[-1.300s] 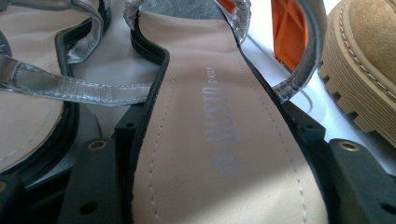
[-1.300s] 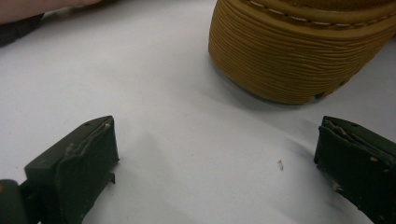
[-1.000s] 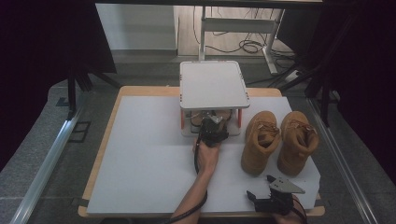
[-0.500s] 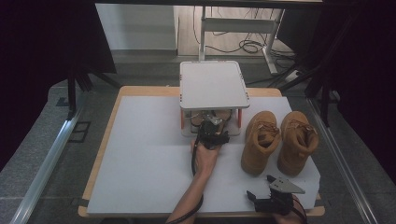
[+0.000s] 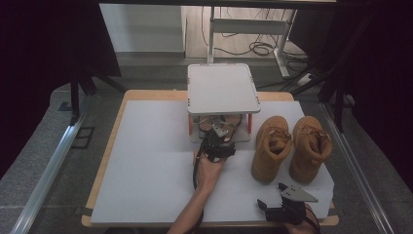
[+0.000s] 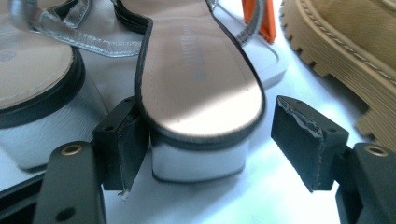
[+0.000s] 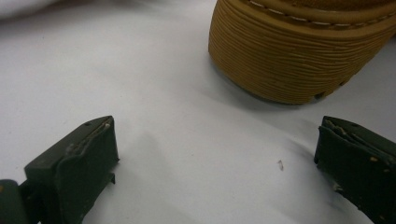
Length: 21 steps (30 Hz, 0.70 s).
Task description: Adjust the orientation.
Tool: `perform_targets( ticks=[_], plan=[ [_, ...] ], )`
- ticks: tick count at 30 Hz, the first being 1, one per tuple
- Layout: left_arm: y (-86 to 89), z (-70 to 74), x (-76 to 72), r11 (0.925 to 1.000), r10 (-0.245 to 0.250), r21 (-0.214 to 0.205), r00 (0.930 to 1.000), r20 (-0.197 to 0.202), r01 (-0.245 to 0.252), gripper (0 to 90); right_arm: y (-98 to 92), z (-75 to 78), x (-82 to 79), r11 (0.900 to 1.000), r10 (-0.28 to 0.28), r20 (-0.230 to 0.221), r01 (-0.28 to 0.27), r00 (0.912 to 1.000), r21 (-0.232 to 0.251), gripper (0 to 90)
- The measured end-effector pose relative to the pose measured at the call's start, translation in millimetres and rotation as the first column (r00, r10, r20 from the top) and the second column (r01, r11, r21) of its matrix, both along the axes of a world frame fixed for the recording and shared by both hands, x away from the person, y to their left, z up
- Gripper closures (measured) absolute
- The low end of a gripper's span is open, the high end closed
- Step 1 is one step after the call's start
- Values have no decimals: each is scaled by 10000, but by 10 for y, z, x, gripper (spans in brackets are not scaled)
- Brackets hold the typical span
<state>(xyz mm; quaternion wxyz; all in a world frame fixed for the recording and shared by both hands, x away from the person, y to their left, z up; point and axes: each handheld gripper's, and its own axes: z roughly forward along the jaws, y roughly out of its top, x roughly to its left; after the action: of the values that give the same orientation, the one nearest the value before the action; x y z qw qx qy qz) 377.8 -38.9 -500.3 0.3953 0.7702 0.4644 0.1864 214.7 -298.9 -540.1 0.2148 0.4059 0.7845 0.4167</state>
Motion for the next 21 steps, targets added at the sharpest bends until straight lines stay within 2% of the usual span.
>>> perform_targets(
  ticks=[7,13,17,21],
  plan=[
    [125,62,-153,9998,-166,154,9994,313,161,308,1,0,0,10000,-17,-12,17,10000,7,0],
    [252,45,-242,9998,-201,-43,9990,397,203,359,1,1,0,10000,-15,-18,15,10000,2,0],
    [290,24,-275,9995,-318,-72,9987,410,321,453,1,1,0,10000,-16,-20,16,10000,1,0],
    [300,-6,-309,9959,-877,-199,9958,262,882,617,1,1,0,10000,-16,-17,16,10000,3,0]
  ],
)
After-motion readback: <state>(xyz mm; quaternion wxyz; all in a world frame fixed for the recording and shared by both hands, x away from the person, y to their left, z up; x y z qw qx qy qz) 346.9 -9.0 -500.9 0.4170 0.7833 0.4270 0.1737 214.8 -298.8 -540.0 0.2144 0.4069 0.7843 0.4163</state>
